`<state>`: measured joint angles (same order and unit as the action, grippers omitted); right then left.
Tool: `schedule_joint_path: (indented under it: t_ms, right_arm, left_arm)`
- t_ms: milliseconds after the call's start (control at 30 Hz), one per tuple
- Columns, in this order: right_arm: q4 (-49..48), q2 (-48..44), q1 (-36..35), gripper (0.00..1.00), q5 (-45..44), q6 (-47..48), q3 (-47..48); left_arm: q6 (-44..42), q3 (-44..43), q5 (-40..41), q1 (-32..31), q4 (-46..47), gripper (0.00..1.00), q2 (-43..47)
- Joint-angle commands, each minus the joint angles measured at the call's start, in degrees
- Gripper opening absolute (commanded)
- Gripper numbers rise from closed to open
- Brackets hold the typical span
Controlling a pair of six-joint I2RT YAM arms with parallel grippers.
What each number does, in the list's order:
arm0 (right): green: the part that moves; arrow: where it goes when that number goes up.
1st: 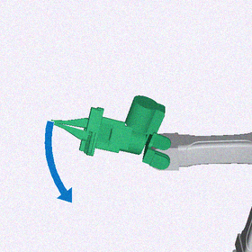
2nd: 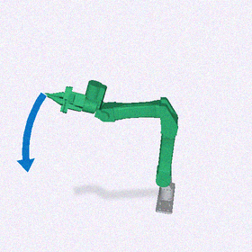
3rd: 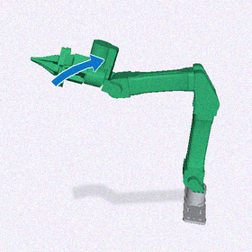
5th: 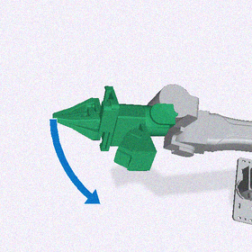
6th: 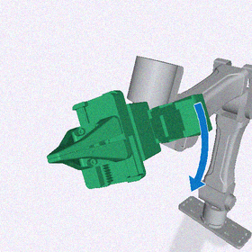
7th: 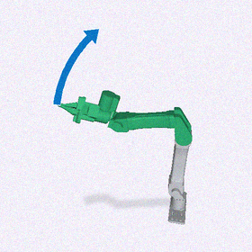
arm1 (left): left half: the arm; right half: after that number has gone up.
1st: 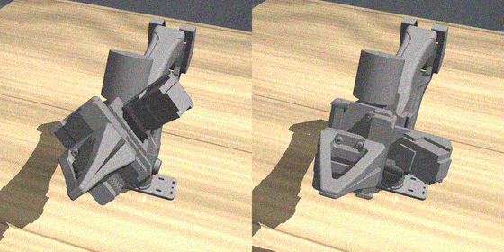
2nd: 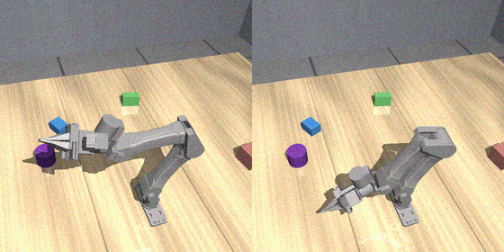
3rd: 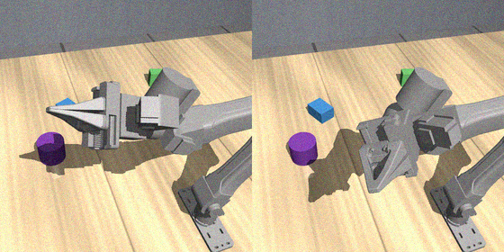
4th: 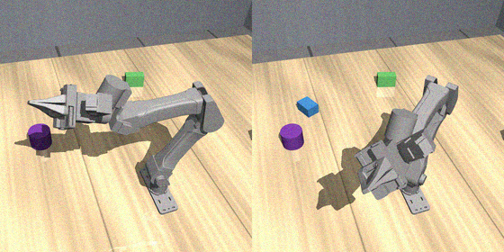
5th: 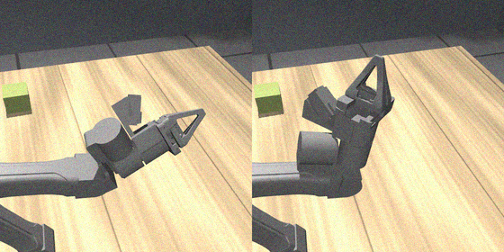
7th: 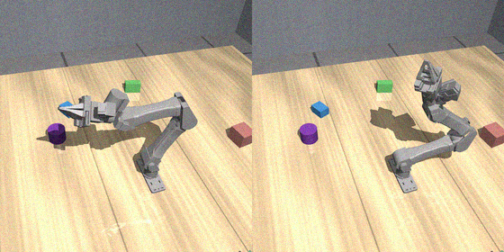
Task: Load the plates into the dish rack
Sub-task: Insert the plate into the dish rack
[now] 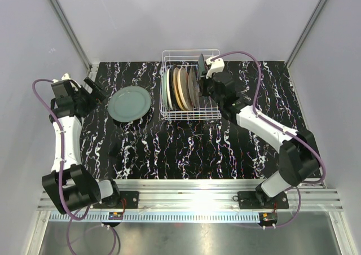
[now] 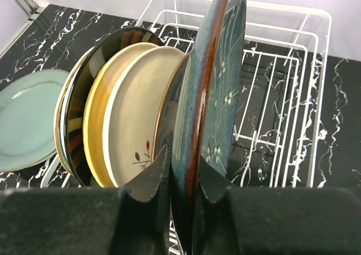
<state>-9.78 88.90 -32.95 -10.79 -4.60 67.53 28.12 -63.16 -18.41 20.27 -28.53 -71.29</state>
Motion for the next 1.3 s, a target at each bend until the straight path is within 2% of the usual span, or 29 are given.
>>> schedule_joint_path:
  t_ms: [0,567,1000,1267]
  right_arm:
    - [-12.8,-0.7,0.1,0.0,0.3,-1.7,4.6]
    - [-16.3,4.4,0.1,0.0,-1.0,-4.1,1.3]
    - [-10.9,1.5,0.1,0.0,-0.6,-0.6,10.0]
    - [-11.1,0.9,0.1,0.0,-0.2,-2.9,8.3]
  left_arm:
    - [0.4,-0.5,-1.9,-0.1,2.6,0.99,-0.1]
    - [0.4,-0.5,-2.2,-0.1,2.5,0.99,-0.6]
    - [0.4,-0.4,-2.6,-0.3,2.7,0.99,-0.7]
    - [0.3,-0.4,-2.2,-0.8,2.4,0.99,-0.8]
